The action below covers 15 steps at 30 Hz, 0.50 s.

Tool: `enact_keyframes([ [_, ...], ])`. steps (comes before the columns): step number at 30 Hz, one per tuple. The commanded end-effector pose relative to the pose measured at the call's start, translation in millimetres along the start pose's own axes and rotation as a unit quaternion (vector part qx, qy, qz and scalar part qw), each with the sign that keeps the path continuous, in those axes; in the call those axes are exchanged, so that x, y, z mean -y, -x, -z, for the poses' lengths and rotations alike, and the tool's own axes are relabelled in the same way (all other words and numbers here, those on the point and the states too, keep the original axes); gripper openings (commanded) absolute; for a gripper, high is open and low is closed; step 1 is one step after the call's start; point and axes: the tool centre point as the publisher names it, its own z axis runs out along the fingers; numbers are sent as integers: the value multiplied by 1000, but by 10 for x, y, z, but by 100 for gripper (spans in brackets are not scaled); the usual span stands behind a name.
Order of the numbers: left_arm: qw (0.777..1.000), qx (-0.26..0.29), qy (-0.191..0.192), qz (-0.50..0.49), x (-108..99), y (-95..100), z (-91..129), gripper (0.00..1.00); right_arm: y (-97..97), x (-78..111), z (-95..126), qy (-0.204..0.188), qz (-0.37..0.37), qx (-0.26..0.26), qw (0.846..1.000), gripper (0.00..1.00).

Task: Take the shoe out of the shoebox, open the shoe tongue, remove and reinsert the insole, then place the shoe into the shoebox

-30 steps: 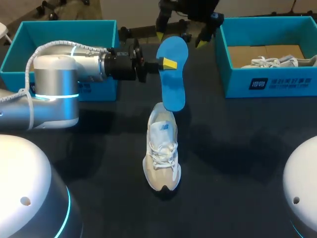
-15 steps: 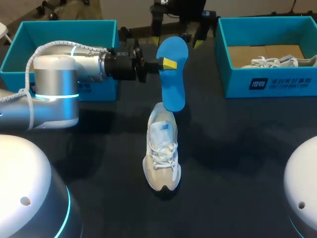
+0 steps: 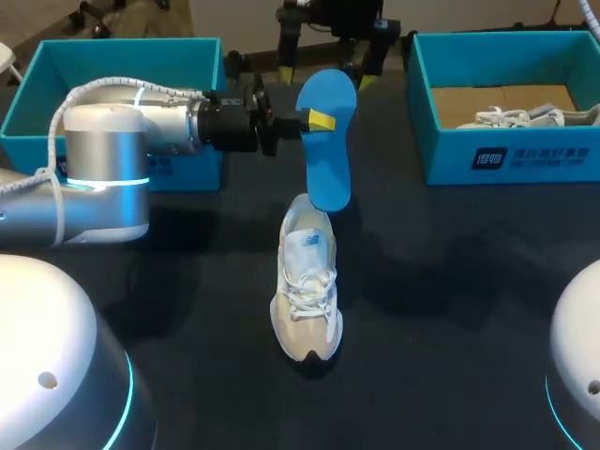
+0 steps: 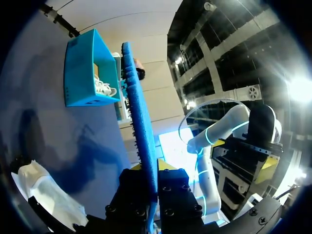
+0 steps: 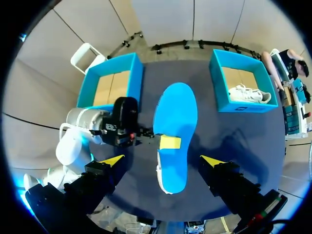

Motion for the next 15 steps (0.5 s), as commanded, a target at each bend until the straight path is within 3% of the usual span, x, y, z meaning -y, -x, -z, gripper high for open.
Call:
enact_keyframes([
  [1, 1000, 0, 0, 0, -4, 4, -1, 0, 162, 45, 25, 3, 0, -33, 999, 100],
  [15, 1000, 0, 0, 0, -4, 4, -1, 0, 511, 10, 124, -13, -10, -132, 991, 100],
])
